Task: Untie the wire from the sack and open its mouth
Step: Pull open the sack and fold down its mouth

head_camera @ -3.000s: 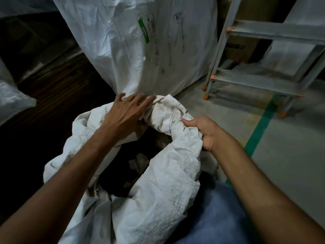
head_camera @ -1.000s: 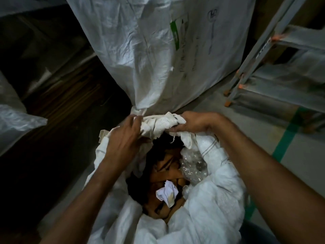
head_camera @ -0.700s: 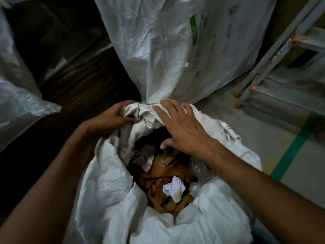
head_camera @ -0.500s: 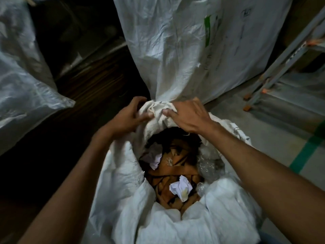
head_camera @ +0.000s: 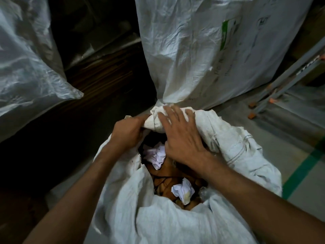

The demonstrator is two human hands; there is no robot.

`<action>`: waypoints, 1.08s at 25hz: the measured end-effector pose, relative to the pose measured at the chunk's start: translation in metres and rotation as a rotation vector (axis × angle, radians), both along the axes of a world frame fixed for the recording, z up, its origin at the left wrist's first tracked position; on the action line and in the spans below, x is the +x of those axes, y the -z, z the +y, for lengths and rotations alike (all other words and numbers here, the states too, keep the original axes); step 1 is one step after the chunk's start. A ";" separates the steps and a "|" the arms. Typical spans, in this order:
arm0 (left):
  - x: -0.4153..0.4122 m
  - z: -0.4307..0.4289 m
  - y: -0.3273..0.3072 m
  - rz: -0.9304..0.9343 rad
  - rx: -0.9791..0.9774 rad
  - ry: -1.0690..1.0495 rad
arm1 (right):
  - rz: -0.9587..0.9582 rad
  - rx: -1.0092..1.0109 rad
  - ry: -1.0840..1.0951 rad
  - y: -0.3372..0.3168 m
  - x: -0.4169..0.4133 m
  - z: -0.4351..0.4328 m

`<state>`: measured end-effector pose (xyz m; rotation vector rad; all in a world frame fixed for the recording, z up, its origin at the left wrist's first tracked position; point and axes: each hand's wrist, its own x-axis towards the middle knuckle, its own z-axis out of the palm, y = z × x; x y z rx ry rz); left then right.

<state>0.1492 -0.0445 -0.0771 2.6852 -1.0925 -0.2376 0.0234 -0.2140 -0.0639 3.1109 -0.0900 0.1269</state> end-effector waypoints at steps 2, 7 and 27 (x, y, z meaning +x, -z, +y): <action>0.014 0.011 -0.004 0.283 -0.067 -0.006 | 0.059 -0.074 -0.031 0.017 0.004 0.002; 0.007 0.006 -0.019 0.350 -0.012 -0.049 | 0.030 -0.198 -0.062 0.022 0.044 -0.027; -0.034 0.086 -0.020 0.396 -0.173 -0.547 | 0.239 -0.010 -0.512 0.013 0.096 0.041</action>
